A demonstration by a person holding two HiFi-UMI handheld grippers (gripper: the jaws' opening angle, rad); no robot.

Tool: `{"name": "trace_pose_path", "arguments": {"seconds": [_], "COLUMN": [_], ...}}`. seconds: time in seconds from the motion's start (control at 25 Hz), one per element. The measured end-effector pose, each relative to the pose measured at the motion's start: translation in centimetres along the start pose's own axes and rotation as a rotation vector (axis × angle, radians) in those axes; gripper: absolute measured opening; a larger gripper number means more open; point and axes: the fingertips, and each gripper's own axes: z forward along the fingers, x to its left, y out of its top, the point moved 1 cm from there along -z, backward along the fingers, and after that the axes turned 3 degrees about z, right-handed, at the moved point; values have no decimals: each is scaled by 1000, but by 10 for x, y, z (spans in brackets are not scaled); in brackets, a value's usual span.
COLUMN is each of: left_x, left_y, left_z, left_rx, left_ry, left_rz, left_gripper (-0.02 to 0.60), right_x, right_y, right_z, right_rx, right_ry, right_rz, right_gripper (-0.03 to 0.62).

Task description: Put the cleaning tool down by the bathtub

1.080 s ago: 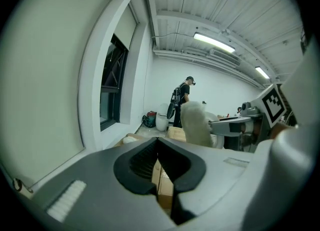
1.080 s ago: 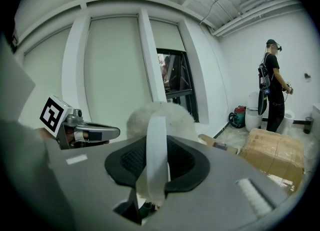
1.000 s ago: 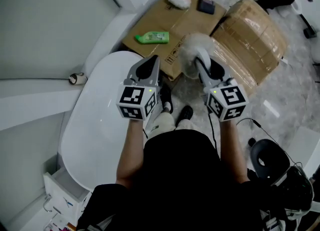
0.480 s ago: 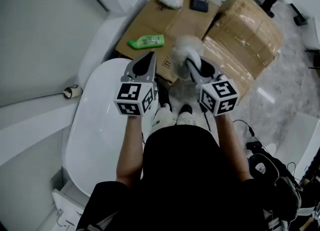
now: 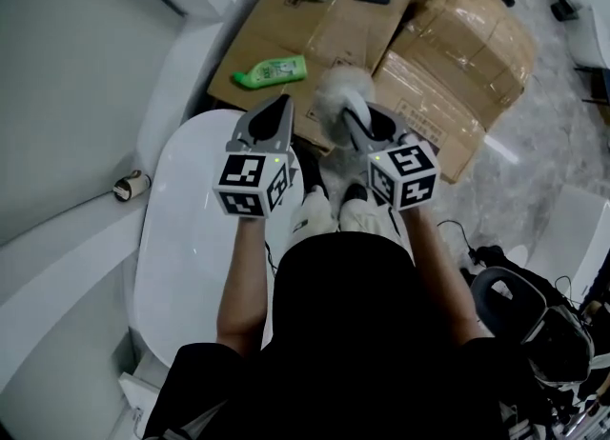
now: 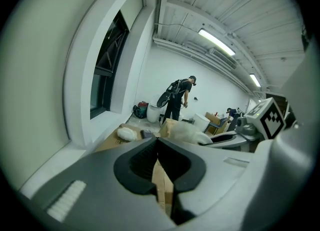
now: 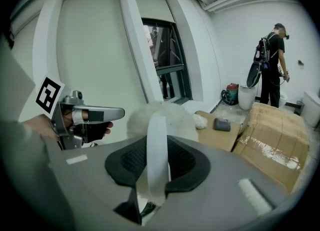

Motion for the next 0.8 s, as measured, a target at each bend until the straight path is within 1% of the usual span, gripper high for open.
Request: {"name": "trace_pose_path", "arguments": {"seconds": [0.32, 0.52, 0.8], "left_x": [21, 29, 42], "left_y": [-24, -37, -51], "left_z": [21, 27, 33], "left_rx": [46, 61, 92], "left_ry": [-41, -48, -39], "left_rz": [-25, -27, -45], "left_gripper": [-2, -2, -2], "right_x": [-10, -12, -18], "right_y": [-21, -39, -54], "right_z": [34, 52, 80], "right_rx": [46, 78, 124], "right_ry": [-54, -55, -48], "right_rz": [22, 22, 31], "right_gripper": [94, 94, 94]}}
